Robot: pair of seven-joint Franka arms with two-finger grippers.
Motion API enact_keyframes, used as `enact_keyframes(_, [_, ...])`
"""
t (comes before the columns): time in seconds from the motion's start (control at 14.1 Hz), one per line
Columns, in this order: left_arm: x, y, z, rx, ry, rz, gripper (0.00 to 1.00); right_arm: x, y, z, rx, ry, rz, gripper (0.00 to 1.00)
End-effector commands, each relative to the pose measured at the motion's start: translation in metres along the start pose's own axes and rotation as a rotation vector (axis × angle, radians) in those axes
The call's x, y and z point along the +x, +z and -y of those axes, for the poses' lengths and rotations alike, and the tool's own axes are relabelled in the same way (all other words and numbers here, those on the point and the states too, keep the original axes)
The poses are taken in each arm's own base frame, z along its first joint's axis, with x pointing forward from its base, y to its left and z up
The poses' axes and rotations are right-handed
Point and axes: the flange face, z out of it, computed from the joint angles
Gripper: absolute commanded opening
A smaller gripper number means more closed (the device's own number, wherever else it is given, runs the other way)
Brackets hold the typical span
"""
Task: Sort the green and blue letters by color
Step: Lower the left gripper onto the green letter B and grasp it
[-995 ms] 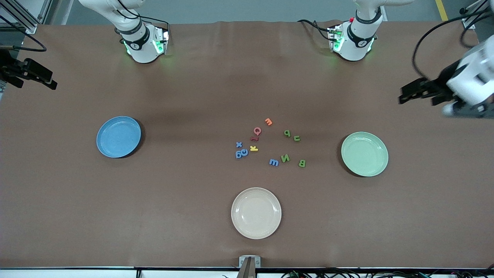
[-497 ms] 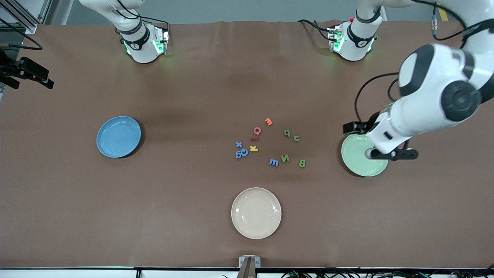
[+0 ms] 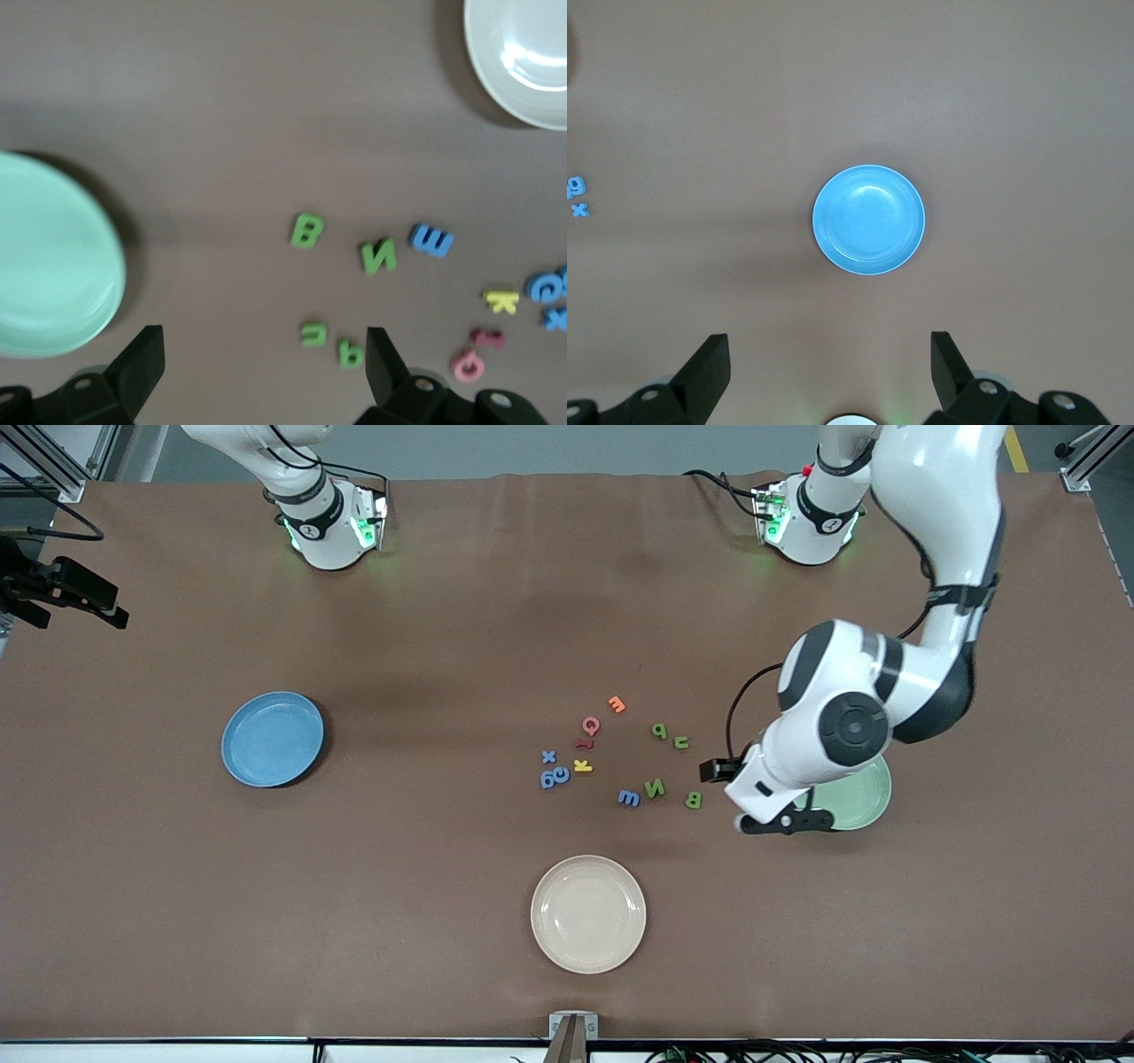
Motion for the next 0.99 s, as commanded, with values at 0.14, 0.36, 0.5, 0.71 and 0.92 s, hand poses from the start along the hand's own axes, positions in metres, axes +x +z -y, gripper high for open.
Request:
enact_keyframes(0.14, [-0.004,0.059,-0.017,0.006,0.022,-0.042,0.99,-0.005,-0.001,0.004,-0.026,-0.001,-0.008,1.00])
enact_keyframes(0.36, [0.000,0.095,-0.017,-0.010,0.023,-0.073,0.96,-0.006,0.001,0.004,-0.023,0.002,0.002,1.00])
enact_keyframes(0.5, [0.004,0.109,-0.017,-0.021,0.024,-0.096,0.93,-0.006,0.002,0.005,-0.022,0.004,0.006,1.00])
enact_keyframes(0.71, [0.005,0.131,-0.021,0.014,0.073,-0.117,0.88,-0.007,0.002,0.005,-0.011,0.009,0.012,1.00])
enact_keyframes(0.92, [0.001,0.139,-0.019,0.025,0.085,-0.115,0.79,-0.007,0.002,0.006,-0.008,0.009,0.012,1.00])
